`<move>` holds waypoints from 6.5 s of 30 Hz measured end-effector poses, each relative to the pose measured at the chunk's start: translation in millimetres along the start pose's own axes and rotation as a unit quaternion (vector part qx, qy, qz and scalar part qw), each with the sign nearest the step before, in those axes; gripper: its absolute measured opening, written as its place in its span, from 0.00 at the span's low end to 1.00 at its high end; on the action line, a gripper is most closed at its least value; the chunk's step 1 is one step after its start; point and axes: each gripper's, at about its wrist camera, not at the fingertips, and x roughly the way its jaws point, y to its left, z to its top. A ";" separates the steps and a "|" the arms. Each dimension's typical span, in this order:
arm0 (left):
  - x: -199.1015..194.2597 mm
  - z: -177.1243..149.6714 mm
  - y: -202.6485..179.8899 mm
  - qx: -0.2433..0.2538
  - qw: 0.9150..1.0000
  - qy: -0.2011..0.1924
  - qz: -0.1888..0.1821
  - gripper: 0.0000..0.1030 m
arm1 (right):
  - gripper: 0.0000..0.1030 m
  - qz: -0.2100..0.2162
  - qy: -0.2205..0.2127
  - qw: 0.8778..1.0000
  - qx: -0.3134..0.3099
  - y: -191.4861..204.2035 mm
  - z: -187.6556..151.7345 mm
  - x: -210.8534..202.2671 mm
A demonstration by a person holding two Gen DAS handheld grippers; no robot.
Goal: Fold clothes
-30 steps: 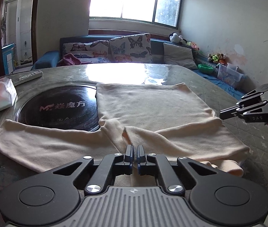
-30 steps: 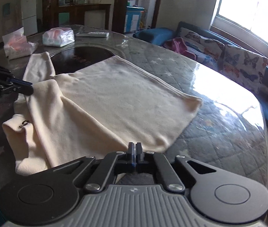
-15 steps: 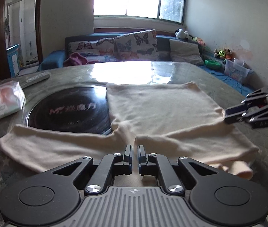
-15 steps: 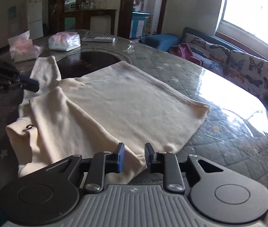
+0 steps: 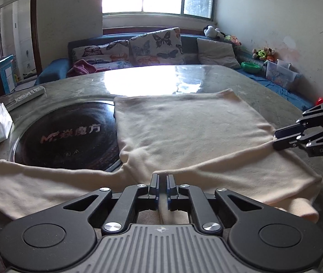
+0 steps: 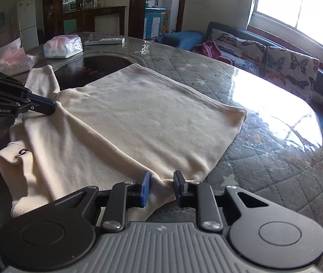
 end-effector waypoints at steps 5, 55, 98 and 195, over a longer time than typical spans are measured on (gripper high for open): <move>6.1 9.1 -21.9 0.000 0.999 -0.005 -0.046 0.07 | 0.22 0.007 -0.028 1.000 -0.001 11.6 8.5 -7.0; -42.6 -26.4 165.7 -0.226 0.944 -0.024 0.240 0.37 | 0.38 0.147 -0.023 0.984 -0.100 144.4 46.5 39.5; -47.7 30.3 -80.3 -0.126 0.981 -0.083 -0.125 0.04 | 0.38 -0.013 -0.117 0.977 0.178 -0.4 -46.0 -65.7; -72.1 -43.1 -28.4 0.167 0.984 -0.019 -0.055 0.42 | 0.28 0.031 -0.045 0.998 0.023 66.5 -26.1 -28.3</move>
